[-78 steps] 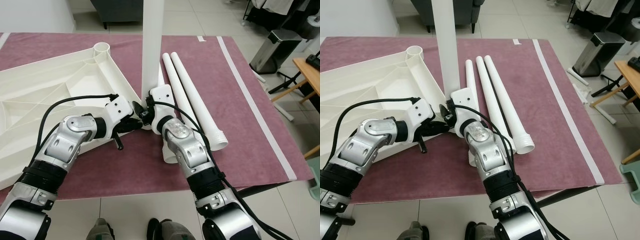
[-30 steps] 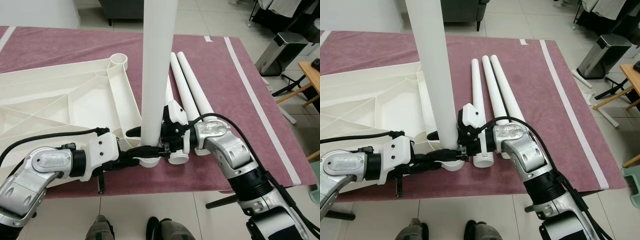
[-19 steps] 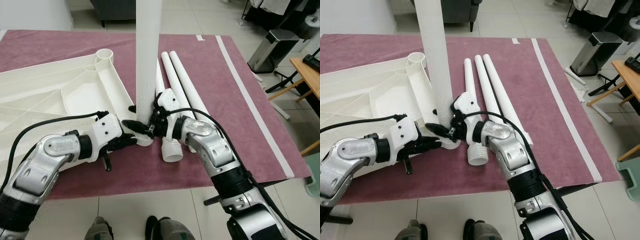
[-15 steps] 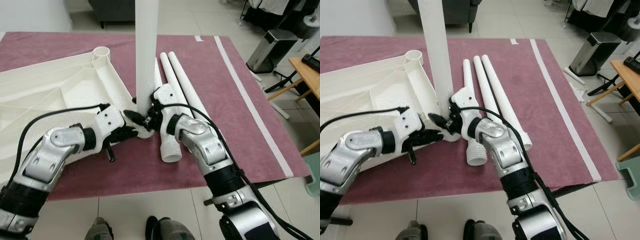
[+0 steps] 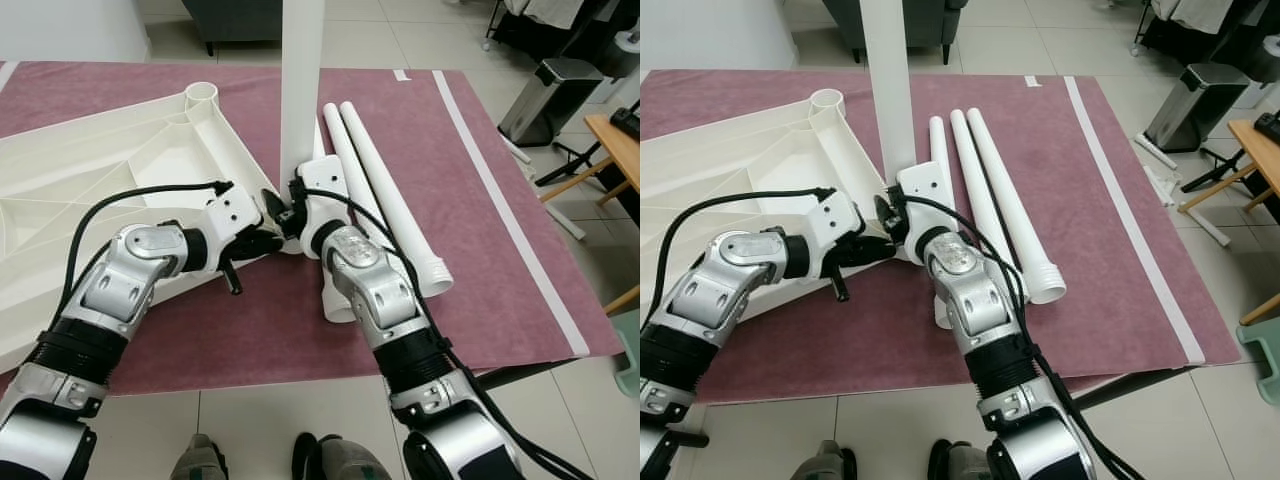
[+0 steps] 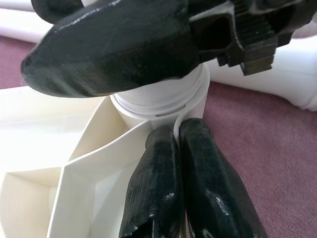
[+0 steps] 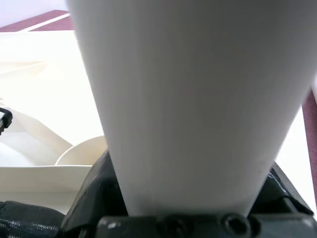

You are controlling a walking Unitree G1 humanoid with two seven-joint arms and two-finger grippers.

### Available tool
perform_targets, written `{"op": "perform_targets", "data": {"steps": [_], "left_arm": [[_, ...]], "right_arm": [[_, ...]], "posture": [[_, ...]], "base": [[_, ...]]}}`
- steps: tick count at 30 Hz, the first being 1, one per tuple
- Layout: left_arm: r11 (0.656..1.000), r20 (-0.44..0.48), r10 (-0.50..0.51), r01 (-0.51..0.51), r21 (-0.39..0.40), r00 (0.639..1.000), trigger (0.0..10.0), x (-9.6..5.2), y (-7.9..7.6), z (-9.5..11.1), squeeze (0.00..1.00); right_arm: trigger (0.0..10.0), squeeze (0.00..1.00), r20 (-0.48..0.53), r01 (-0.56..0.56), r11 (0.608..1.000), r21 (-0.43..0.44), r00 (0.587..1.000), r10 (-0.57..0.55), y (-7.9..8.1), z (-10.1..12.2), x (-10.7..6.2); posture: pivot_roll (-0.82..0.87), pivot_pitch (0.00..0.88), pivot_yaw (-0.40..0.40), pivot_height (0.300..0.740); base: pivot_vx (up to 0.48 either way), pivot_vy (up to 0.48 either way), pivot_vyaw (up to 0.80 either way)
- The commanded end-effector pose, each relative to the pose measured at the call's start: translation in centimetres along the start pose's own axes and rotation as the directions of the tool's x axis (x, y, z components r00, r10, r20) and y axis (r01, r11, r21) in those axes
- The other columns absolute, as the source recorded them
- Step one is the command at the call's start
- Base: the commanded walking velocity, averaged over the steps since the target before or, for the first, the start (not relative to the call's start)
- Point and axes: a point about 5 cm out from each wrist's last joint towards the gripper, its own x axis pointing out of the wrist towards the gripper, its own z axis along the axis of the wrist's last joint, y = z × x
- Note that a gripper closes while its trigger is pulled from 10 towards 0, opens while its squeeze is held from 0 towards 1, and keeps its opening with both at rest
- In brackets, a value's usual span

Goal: Building children table

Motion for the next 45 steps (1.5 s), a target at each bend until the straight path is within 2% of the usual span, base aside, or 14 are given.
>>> {"op": "perform_targets", "data": {"steps": [1,5,7,8,18,19,21,22,24,28,29,34,35,45], "left_arm": [[0.993,0.073,0.096,-0.101,0.066,0.993,0.0,0.5,0.4,1.7,0.0],[0.994,0.07,0.089,-0.093,0.064,0.994,0.0,0.6,0.0,1.3,0.0],[0.994,0.067,0.089,-0.093,0.065,0.994,0.0,0.6,0.0,1.2,0.0],[0.994,0.065,0.087,-0.091,0.066,0.994,0.0,0.6,-0.1,1.1,0.0],[0.99,0.035,0.07,-0.073,0.117,0.997,0.0,0.6,-0.2,0.2,0.0],[0.99,0.032,0.058,-0.062,0.129,0.998,10.0,0.6,-0.5,0.1,0.0],[0.99,0.033,0.043,-0.048,0.136,0.998,10.0,0.6,-0.8,0.1,0.0],[0.991,0.04,0.026,-0.031,0.13,0.999,10.0,0.6,-1.2,0.1,0.0],[0.993,0.053,0.024,-0.03,0.113,0.998,10.0,0.5,-1.5,-0.1,1.0],[0.994,0.056,0.033,-0.038,0.102,0.998,10.0,0.5,-1.5,-0.2,1.0],[0.994,0.058,0.034,-0.04,0.104,0.998,10.0,0.4,-1.6,-0.3,1.0],[0.994,0.143,0.04,-0.054,0.091,0.989,10.0,-0.5,-2.1,0.7,0.85],[0.994,0.173,0.042,-0.058,0.09,0.984,10.0,-1.0,-2.4,1.1,0.0],[0.993,0.267,0.03,-0.06,0.106,0.963,10.0,-3.1,-3.8,2.9,0.0]], "right_arm": [[10.0,0.0,-0.124,-0.157,0.987,0.024,0.98,0.158,3.6,-2.5,0.0],[10.0,1.0,-0.109,-0.178,0.984,0.005,0.978,0.178,3.3,-2.8,-0.5],[10.0,1.0,-0.102,-0.191,0.982,-0.005,0.977,0.189,3.2,-2.8,-0.7],[10.0,0.0,-0.077,-0.224,0.975,-0.009,0.972,0.223,3.0,-2.5,-1.0],[10.0,0.0,-0.029,-0.357,0.931,-0.073,0.934,0.356,0.9,-1.7,-3.4],[10.0,0.0,-0.046,-0.349,0.934,-0.078,0.937,0.346,0.6,-2.0,-3.5],[10.0,0.0,-0.057,-0.338,0.938,-0.082,0.941,0.334,0.3,-2.2,-3.6],[10.0,1.0,-0.063,-0.335,0.939,-0.079,0.942,0.33,0.2,-2.4,-3.7],[10.0,1.0,-0.067,-0.339,0.938,-0.077,0.94,0.335,0.2,-2.6,-3.8],[10.0,1.0,-0.064,-0.342,0.937,-0.076,0.939,0.337,0.2,-2.6,-3.8],[10.0,0.0,-0.058,-0.35,0.933,-0.081,0.937,0.346,0.2,-2.5,-3.9],[10.0,0.0,-0.018,-0.446,0.887,-0.118,0.894,0.448,-0.3,-1.5,-5.1],[10.0,0.0,-0.018,-0.471,0.874,-0.12,0.881,0.473,-0.7,-1.4,-5.7],[10.0,0.0,-0.056,-0.437,0.893,-0.111,0.899,0.433,-3.6,-2.3,-7.8]], "posture": [[0.14,0.179,-0.049,0.74],[0.14,0.18,-0.054,0.74],[0.14,0.181,-0.055,0.74],[0.14,0.181,-0.053,0.74],[0.12,0.178,-0.042,0.74],[0.12,0.177,-0.039,0.74],[0.12,0.177,-0.037,0.74],[0.12,0.175,-0.036,0.74],[0.12,0.174,-0.034,0.74],[0.12,0.173,-0.034,0.74],[0.13,0.172,-0.035,0.74],[0.13,0.165,-0.042,0.74],[0.13,0.162,-0.046,0.74],[0.13,0.147,-0.048,0.74]], "base": [[0.0,0.0,0.0],[0.0,0.0,0.0],[0.0,0.0,0.0],[0.0,0.0,0.0],[0.0,0.0,0.0],[0.0,0.0,0.0],[0.0,0.0,0.0],[0.0,0.0,0.0],[0.0,0.0,0.0],[0.0,0.0,0.0],[0.0,0.0,0.0],[0.0,0.0,0.0],[0.0,0.0,0.0],[0.0,0.0,0.0]]}}
